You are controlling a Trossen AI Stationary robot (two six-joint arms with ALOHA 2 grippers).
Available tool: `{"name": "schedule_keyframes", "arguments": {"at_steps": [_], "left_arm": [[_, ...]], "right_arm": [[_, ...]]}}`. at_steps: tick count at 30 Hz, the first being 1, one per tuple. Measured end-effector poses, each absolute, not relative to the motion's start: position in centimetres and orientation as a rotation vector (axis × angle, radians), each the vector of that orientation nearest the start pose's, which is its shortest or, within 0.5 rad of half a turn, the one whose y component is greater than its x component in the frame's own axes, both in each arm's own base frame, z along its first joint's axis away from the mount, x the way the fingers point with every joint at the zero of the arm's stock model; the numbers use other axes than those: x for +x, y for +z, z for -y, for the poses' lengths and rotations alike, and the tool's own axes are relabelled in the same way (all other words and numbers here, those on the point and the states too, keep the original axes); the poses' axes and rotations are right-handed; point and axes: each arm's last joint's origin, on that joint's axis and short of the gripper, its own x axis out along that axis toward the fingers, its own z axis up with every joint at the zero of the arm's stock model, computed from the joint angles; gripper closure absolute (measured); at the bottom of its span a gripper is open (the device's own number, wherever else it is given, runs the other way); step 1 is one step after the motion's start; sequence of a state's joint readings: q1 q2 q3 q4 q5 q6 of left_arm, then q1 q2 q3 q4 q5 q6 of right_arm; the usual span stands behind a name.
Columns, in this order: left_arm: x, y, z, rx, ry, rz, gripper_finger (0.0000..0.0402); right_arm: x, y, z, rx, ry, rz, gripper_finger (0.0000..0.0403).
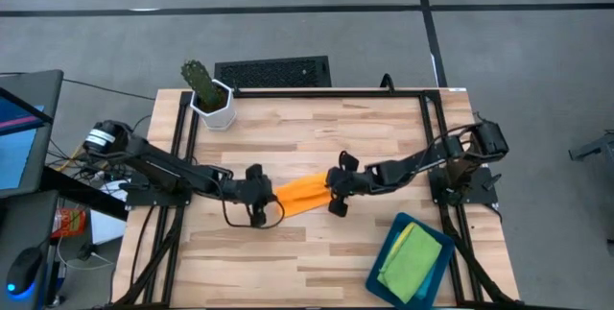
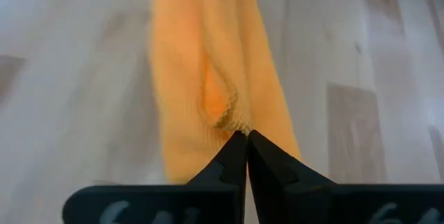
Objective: Fold microfiber towels
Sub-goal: Fold the orange microfiber towel
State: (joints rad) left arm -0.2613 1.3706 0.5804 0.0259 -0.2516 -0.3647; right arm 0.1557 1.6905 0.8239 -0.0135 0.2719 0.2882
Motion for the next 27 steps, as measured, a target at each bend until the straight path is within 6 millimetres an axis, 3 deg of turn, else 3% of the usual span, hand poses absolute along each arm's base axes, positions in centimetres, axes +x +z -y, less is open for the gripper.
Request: {"name": "schedule_keyframes", "arguments": {"at_steps": [5, 15, 20, 27], "left_arm": [[24.9, 14.9, 6.4, -0.126, 0.084, -0.779, 0.0401], [25.2, 14.7, 6.6, -0.088, 0.035, -0.775, 0.0398], [25.2, 14.9, 6.8, -0.087, -0.036, -0.77, 0.0363], [24.4, 16.7, 6.5, -0.054, -0.023, -0.728, 0.0306]], "right_arm": [[31.3, 14.4, -4.8, 0.043, -0.217, -0.83, 0.0379], [30.8, 14.1, -5.7, 0.009, -0.184, -0.877, 0.0286], [30.5, 14.2, -5.8, 0.011, -0.151, -0.9, 0.0241], [30.0, 16.9, -5.8, 0.044, -0.099, -0.823, 0.0212]]}}
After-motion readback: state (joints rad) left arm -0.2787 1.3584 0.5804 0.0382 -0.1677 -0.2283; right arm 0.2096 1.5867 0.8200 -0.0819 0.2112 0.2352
